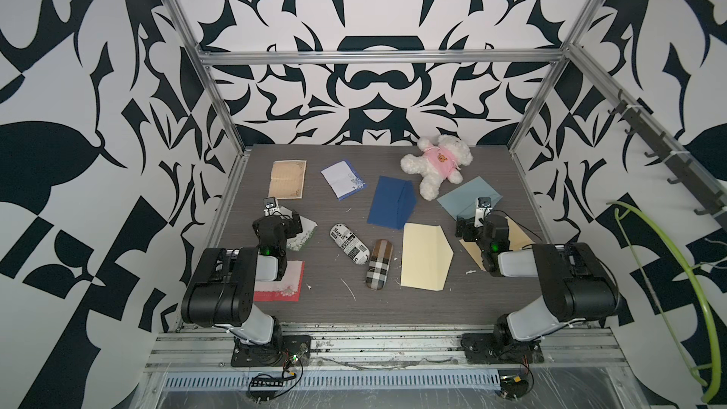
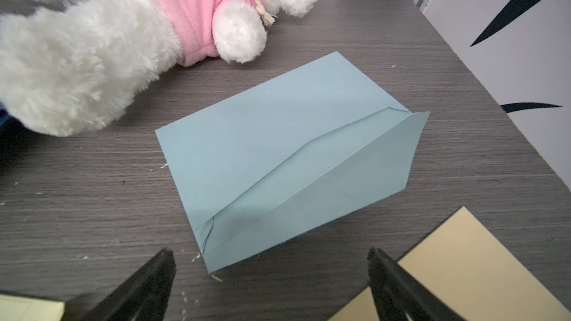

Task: Take the letter paper out of the envelope
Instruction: Reset both arms

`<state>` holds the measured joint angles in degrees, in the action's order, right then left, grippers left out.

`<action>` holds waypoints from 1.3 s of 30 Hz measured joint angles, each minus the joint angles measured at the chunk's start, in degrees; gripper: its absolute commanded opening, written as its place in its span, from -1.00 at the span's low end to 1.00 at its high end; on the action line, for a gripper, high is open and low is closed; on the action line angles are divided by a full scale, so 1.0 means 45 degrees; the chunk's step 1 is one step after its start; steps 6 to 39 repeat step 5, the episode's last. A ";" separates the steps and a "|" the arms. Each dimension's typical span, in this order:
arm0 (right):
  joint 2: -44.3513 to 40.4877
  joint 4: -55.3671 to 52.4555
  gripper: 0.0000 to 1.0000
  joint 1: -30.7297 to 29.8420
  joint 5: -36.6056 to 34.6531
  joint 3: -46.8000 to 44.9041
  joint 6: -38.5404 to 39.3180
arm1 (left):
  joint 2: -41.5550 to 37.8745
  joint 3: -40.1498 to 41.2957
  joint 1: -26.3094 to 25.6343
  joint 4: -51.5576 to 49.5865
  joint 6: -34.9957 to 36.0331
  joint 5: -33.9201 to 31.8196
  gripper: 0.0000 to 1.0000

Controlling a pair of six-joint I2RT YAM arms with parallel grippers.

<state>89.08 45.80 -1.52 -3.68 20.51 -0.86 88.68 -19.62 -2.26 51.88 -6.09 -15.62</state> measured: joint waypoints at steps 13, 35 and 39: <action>0.0000 0.0000 0.98 0.0000 0.0000 0.0000 0.0000 | 0.0000 -0.0049 0.0000 -0.0015 -0.0005 0.0000 0.98; 0.0000 0.0000 0.98 0.0000 0.0000 0.0000 0.0000 | 0.0000 -0.0049 0.0000 -0.0015 -0.0005 0.0000 0.98; 0.0000 0.0000 0.98 0.0000 0.0000 0.0000 0.0000 | 0.0000 -0.0049 0.0000 -0.0015 -0.0005 0.0000 0.98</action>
